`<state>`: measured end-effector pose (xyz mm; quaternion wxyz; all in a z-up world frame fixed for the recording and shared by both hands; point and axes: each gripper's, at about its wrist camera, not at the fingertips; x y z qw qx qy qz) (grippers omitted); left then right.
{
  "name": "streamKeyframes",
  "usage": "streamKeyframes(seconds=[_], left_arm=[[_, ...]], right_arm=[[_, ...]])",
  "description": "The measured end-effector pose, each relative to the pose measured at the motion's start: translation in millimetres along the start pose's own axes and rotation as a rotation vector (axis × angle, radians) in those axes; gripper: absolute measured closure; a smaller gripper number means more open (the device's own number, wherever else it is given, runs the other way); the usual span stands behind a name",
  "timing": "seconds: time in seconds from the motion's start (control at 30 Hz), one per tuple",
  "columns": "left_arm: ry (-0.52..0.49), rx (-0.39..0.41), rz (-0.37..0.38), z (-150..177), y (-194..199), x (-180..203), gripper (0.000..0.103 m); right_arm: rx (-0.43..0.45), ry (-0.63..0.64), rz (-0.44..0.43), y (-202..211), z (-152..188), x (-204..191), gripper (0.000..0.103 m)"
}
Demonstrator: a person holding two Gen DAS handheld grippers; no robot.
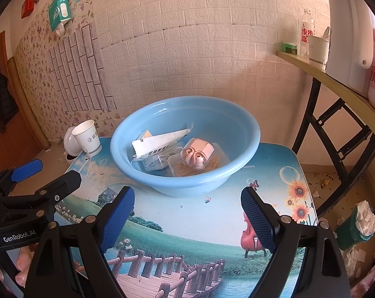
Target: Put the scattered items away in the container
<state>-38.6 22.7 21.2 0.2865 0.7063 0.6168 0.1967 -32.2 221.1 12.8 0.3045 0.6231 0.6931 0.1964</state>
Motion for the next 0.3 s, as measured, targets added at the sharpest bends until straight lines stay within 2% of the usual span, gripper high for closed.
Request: streamKeyframes(seconds=[0.3], left_arm=[[-0.013,0.019,0.011,-1.0,6.6,1.8,0.0]], right_arm=[[0.001,0.0,0.002,1.5,0.5,0.9,0.014]])
Point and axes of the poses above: each gripper's, at about its wrist camera, not at the fingertips, and y roughly against the way its jaws point, x to its right, z to its underside, and after that the axes turned 6 degrees about -y, right-handed
